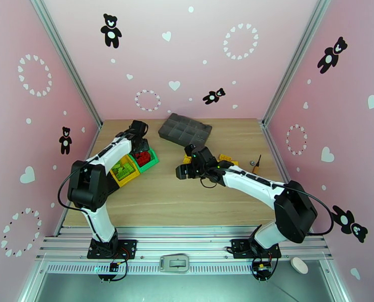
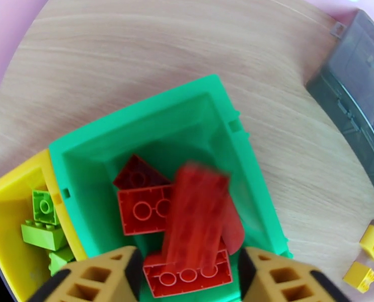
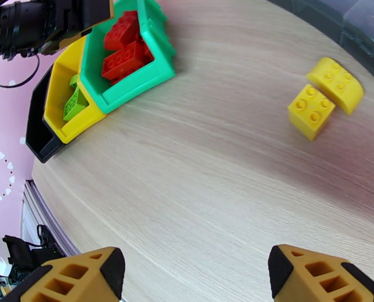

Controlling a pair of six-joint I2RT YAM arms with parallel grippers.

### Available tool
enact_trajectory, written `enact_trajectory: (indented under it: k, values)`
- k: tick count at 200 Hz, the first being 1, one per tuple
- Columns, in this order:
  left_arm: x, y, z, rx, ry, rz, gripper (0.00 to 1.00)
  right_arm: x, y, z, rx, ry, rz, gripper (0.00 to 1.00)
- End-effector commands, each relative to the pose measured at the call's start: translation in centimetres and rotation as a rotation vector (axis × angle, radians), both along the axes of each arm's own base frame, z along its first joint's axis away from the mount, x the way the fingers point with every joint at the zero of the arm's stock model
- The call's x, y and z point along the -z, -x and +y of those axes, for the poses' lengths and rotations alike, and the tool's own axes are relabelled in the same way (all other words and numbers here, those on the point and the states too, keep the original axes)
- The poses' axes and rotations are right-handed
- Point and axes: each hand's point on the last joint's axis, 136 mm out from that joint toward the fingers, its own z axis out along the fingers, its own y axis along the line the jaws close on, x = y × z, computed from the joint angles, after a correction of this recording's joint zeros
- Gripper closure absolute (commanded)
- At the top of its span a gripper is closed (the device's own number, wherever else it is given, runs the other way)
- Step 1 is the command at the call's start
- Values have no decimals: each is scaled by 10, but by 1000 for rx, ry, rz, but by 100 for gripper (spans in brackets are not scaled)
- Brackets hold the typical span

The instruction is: Sort the legos into containers by color

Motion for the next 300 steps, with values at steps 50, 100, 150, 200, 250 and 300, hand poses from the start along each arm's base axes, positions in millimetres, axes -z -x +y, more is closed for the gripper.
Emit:
enact_trajectory:
  k: [50,100,150,200,250,300]
  values:
    - [-43,14,-7,22,39,-84,25,-4,-13,-27,67,106,-44,19]
    - [-49,37,-42,130,42,-96,22,6,-28,-39,116,149,-31,22]
    - [-33,50,-113,307,68,-72,17,15,-37,-57,162,168,-3,22]
    - [11,52,-191,481,47,17,16,27,-35,-92,235,150,50,17]
    - [43,48,-244,588,15,75,14,35,-19,-122,283,139,73,15]
    - [61,40,-252,588,-26,99,18,33,-7,-130,287,133,67,14]
